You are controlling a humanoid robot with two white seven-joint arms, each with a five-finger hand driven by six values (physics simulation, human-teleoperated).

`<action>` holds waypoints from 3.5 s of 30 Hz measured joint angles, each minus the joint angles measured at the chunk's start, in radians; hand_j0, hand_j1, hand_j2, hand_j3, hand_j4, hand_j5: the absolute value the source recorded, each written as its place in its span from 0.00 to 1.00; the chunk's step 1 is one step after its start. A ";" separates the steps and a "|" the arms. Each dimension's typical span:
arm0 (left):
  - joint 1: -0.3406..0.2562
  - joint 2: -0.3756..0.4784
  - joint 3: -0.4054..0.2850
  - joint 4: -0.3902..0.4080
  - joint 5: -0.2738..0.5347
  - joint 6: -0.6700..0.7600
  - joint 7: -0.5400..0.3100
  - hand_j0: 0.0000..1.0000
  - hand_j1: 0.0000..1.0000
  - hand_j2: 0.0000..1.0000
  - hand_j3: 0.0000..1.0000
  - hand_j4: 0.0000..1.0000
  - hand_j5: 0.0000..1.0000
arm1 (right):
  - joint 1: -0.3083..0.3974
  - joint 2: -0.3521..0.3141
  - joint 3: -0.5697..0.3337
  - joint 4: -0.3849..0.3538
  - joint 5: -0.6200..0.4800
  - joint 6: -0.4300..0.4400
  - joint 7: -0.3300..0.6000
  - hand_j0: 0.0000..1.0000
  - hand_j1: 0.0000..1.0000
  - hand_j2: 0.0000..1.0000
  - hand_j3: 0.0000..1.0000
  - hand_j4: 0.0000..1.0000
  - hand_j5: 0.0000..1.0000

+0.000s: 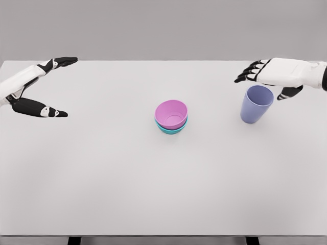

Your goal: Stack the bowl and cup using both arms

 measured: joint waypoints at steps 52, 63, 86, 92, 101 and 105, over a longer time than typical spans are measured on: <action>0.008 -0.021 0.002 -0.001 -0.002 0.000 0.000 1.00 1.00 1.00 1.00 1.00 1.00 | -0.091 0.080 0.100 0.126 -0.010 -0.001 -0.001 0.54 0.54 0.54 0.54 0.54 0.54; 0.008 -0.029 0.002 -0.002 -0.002 0.000 0.000 1.00 1.00 1.00 1.00 1.00 1.00 | -0.091 0.141 0.000 0.017 -0.015 0.000 0.000 0.55 0.55 0.55 0.55 0.55 0.55; 0.008 -0.029 0.002 -0.004 -0.002 -0.026 0.000 1.00 1.00 1.00 1.00 1.00 1.00 | -0.083 0.322 0.065 -0.141 -0.016 0.000 0.000 0.58 0.58 0.58 0.58 0.58 0.58; 0.009 -0.029 0.002 -0.004 -0.002 -0.026 0.000 1.00 1.00 1.00 1.00 1.00 1.00 | -0.077 0.316 0.079 -0.140 -0.016 0.000 0.000 0.58 0.58 0.58 0.58 0.58 0.58; 0.012 -0.029 0.002 -0.006 -0.002 -0.026 0.000 1.00 1.00 1.00 1.00 1.00 1.00 | -0.075 0.313 0.098 -0.111 -0.014 0.000 0.000 0.58 0.58 0.58 0.58 0.58 0.58; 0.012 -0.029 0.002 -0.007 -0.002 -0.026 0.000 1.00 1.00 1.00 1.00 1.00 1.00 | -0.075 0.310 0.109 -0.107 -0.013 0.000 0.000 0.59 0.59 0.59 0.59 0.59 0.59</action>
